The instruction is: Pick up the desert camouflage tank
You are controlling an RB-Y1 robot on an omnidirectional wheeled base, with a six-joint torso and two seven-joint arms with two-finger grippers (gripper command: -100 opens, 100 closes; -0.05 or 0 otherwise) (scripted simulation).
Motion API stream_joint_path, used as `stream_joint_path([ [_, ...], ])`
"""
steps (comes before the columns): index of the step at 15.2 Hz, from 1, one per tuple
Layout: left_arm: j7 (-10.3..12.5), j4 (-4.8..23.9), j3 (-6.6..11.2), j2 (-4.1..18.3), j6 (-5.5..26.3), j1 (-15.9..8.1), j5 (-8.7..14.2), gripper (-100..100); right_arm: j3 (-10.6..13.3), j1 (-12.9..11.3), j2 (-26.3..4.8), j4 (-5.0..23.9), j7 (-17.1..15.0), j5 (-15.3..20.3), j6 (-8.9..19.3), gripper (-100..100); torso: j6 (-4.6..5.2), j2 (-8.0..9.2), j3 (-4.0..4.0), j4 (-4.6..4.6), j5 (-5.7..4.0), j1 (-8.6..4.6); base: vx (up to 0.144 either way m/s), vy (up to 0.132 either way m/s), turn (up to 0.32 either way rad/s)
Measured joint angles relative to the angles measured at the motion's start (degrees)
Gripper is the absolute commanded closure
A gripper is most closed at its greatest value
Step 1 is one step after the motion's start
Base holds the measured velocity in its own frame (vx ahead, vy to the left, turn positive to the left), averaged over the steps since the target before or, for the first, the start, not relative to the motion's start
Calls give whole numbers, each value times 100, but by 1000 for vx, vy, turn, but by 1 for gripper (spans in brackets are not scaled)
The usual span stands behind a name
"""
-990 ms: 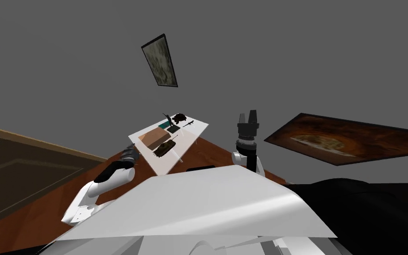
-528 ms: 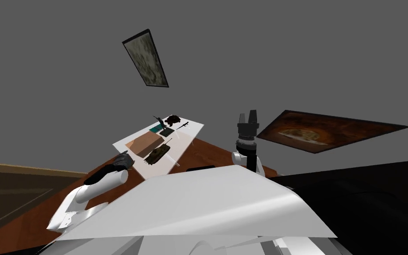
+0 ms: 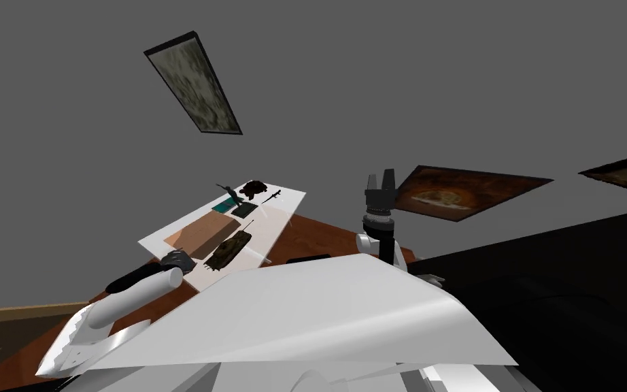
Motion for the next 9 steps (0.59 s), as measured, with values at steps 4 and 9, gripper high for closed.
stream_joint_path([
  [4, 72, 277, 219, 101, 415, -67, 129, -100, 0, 0, 0, 0, 0, 0, 0, 0, 2, 5, 3, 1, 0, 1, 42, -4, -217],
  [9, 187, 551, 502, 92, 872, -86, 219, -100, 1, -1, 0, 0, 0, 0, 0, 0, 5, 5, 3, 2, 0, -2, 44, -2, -169],
])
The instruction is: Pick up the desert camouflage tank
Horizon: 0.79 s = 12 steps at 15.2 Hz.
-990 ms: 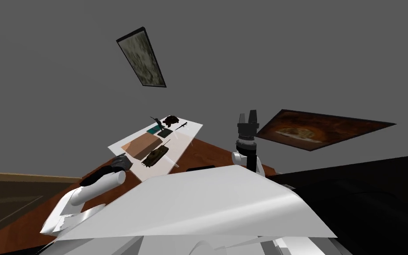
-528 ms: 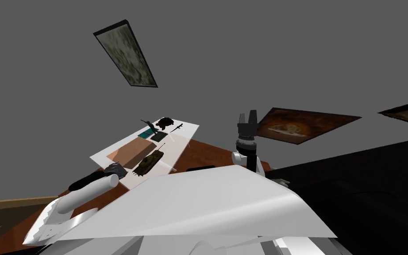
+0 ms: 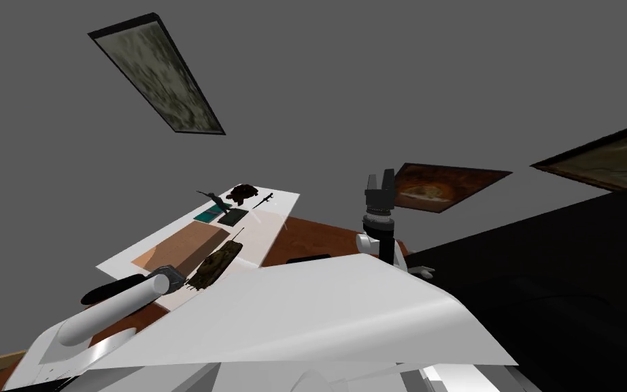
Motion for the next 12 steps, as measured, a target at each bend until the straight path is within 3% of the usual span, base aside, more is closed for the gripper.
stream_joint_path([
  [12, 347, 662, 737, 46, 1373, -128, 242, -100, 0, 0, 0, 0, 0, 0, 0, 0, -1, -5, -3, -1, 1, 5, 51, 12, -177],
])
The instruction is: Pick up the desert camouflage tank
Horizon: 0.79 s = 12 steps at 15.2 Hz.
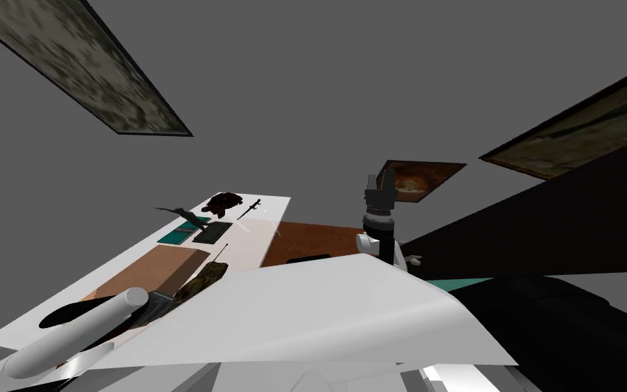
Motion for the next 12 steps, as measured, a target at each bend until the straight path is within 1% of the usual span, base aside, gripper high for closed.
stream_joint_path([
  [3, 65, 113, 182, -24, 309, 17, 74, -100, 0, 0, 0, 0, 0, 0, 0, 0, -2, -1, -1, 0, 1, 3, 53, 26, -133],
  [6, 168, 264, 409, -24, 678, 3, 154, -100, 0, 1, 0, 0, 0, 0, 0, 0, -1, -7, -4, -2, 1, 8, 68, 38, -241],
  [11, 319, 610, 793, -5, 1275, -42, 286, -100, -1, 0, 0, 0, 0, 0, 0, 0, -1, -9, -5, -2, 3, 13, 64, 48, -178],
  [12, 349, 677, 846, 5, 1374, -65, 297, -100, -1, 1, 0, 0, 0, 0, 0, 0, -2, -8, -5, -2, 3, 11, 57, 45, -123],
])
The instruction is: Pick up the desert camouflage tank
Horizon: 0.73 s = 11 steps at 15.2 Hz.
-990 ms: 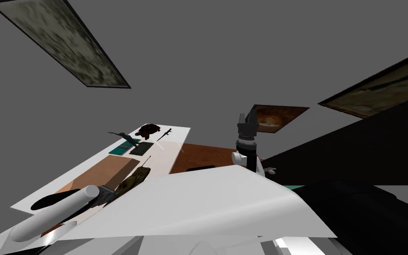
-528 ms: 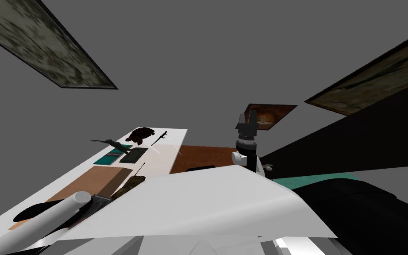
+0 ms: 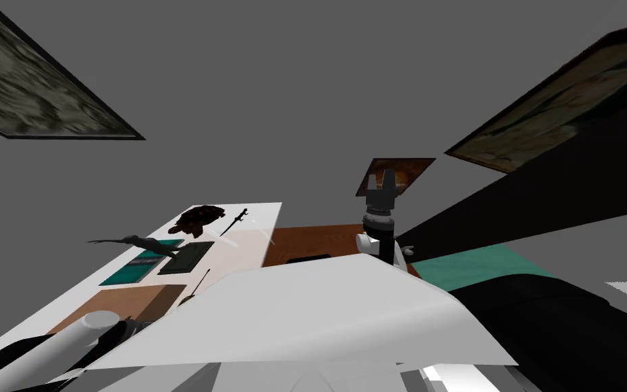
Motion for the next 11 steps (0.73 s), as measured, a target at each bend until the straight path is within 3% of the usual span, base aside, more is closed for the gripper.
stream_joint_path([
  [8, 229, 441, 469, 31, 704, -93, 117, -100, 0, 0, 0, 0, 0, 0, 0, 0, -1, 4, 2, 1, 0, 0, 53, 54, -119],
  [11, 225, 561, 423, -7, 597, -128, 97, -100, 0, 0, 0, 0, 0, 0, 0, 0, -4, 20, 11, 4, -2, -11, 0, 25, 40],
])
